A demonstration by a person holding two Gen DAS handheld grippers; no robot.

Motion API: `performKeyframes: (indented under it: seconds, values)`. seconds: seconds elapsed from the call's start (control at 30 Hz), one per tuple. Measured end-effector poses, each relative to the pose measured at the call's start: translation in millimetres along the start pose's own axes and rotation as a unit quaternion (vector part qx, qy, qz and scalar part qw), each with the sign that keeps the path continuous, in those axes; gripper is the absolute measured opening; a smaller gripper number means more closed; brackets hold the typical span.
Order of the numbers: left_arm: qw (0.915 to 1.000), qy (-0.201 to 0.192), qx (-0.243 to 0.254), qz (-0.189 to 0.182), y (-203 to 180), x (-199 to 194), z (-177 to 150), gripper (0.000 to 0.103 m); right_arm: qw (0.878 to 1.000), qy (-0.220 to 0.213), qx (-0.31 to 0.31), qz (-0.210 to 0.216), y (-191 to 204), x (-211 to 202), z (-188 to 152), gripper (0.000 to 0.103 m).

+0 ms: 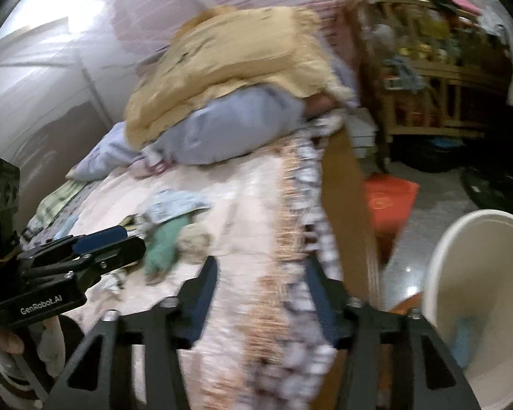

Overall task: Collect trash
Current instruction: 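Grasp the white tissue with the left gripper while the right gripper grasps the beige cloth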

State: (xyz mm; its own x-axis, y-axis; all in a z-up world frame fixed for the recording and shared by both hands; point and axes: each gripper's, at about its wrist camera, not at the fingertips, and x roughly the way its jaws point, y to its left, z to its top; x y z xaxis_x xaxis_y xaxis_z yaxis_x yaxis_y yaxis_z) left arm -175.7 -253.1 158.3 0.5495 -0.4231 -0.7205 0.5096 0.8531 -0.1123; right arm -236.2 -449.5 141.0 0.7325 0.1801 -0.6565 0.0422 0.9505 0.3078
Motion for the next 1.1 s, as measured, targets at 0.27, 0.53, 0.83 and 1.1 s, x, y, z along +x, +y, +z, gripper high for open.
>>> performKeyframes:
  seconds: [0.27, 0.53, 0.83, 1.1]
  values:
    - [0.9973, 0.002, -0.04, 0.062, 85, -29, -25, 0.049, 0.997, 0.038, -0.038, 0.052, 71, 48, -3, 0.064]
    - [0.9911, 0.013, -0.091, 0.097, 163, -45, -48, 0.049, 0.994, 0.062, -0.071, 0.058, 108, 86, -4, 0.064]
    - [0.9902, 0.054, -0.118, 0.05, 171, -29, -71, 0.054, 0.993, 0.084, -0.084, 0.002, 95, 144, 13, 0.064]
    - [0.9869, 0.085, -0.12, 0.065, 167, 20, -74, 0.054, 0.992, 0.091, -0.081, 0.005, 89, 170, 15, 0.039]
